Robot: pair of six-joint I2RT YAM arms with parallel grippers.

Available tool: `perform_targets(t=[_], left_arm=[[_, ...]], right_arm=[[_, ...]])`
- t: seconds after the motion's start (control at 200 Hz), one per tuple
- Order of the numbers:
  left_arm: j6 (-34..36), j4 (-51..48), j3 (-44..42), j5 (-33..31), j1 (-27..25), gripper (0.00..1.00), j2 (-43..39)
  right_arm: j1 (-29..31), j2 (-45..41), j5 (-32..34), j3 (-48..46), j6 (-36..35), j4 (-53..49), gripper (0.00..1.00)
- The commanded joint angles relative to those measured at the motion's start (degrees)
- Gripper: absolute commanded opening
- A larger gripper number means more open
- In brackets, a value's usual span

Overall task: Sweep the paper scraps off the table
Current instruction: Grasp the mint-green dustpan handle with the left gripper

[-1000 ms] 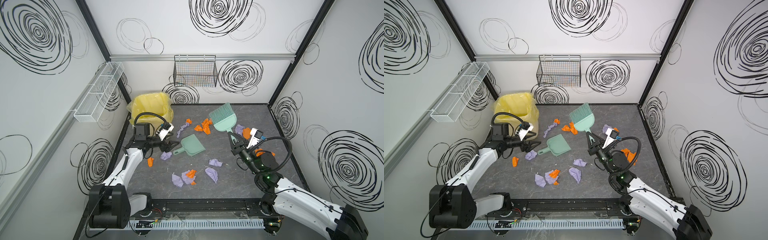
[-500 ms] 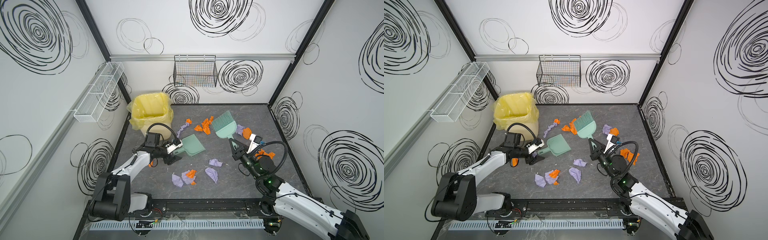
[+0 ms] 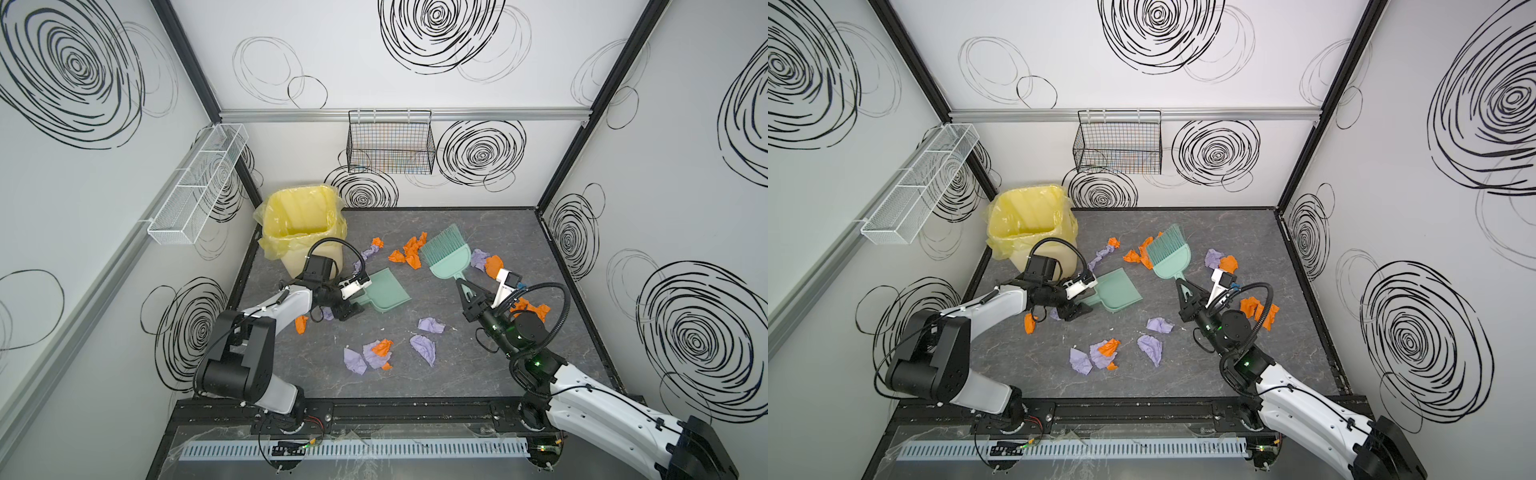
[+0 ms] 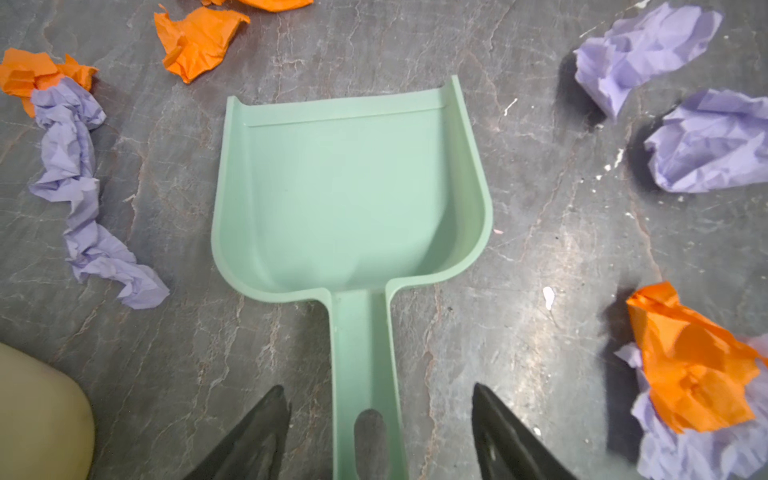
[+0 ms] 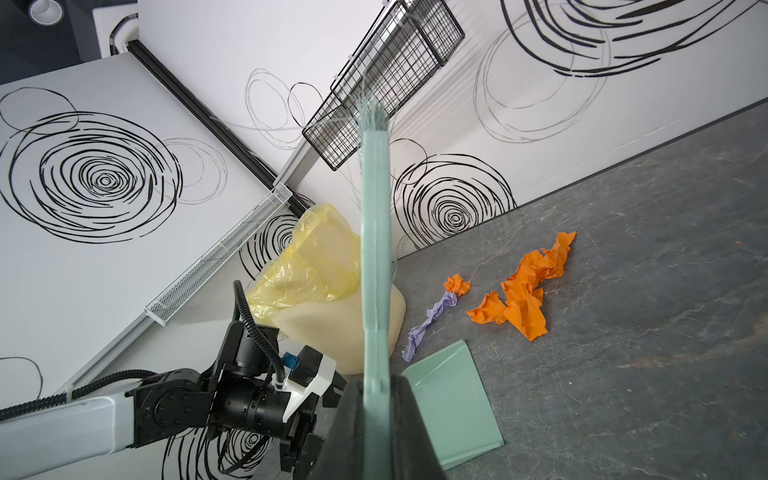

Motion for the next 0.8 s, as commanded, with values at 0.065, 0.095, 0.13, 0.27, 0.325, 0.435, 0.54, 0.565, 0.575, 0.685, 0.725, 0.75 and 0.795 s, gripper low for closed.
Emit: perform_targets(t=[0.065, 0.095, 0.13, 0.27, 0.325, 0.435, 0.54, 0.565, 0.575, 0.685, 0.725, 0.75, 0.795], left_arm=[[-0.43, -1.73, 3.63, -1.09, 0.03, 0.72, 3.35], [-0.43, -2.2, 4.21, -1.16, -0.01, 0.71, 4.03], [-0.37, -2.67, 4.76, -1.33, -0.19, 0.71, 4.72], [-0.13, -3.76, 5.89, -2.21, -1.09, 0.68, 6.31], [-0.1, -3.76, 5.94, -2.59, -1.42, 0.65, 6.51], [-0.08, -4.07, 6.25, -3.35, -1.98, 0.57, 7.2], [0.01, -4.02, 6.21, -4.03, -2.63, 0.5, 7.4], [0.01, -3.95, 6.12, -4.07, -2.69, 0.46, 7.35], [0.01, -3.89, 6.08, -4.13, -2.74, 0.45, 7.32], [-0.16, -3.14, 5.31, -4.27, -2.78, 0.33, 6.5], [-0.38, -2.61, 4.91, -4.4, -2.78, 0.3, 6.14], [-0.43, -2.3, 4.66, -4.42, -2.78, 0.29, 5.74], [-0.56, -1.65, 3.88, -4.31, -2.63, 0.26, 4.99]], right_arm=[[-0.2, 1.47, -1.18, -0.55, 0.82, 4.75, 0.0], [-0.24, 1.62, -1.22, -0.51, 0.74, 4.73, 0.0], [-0.24, 1.66, -1.23, -0.51, 0.76, 4.75, 0.0], [-0.24, 1.66, -1.05, -0.66, 0.7, 4.72, 0.0], [-0.24, 1.75, -1.1, -0.83, 0.66, 4.81, 0.0], [-0.24, 1.76, -1.14, -1.02, 0.88, 5.09, 0.0], [-0.26, 1.65, -1.38, -1.04, 0.9, 5.06, 0.0], [-0.24, 1.66, -1.41, -0.98, 0.91, 5.08, 0.0], [-0.24, 1.6, -1.36, -1.04, 0.9, 5.06, 0.0], [-0.24, 1.4, -1.25, -1.21, 1.01, 4.78, 0.0], [-0.24, 1.34, -1.32, -1.24, 1.0, 4.79, 0.0], [-0.24, 1.31, -1.33, -1.25, 1.1, 4.83, 0.0], [-0.22, 1.23, -1.5, -1.34, 1.08, 4.76, 0.0]])
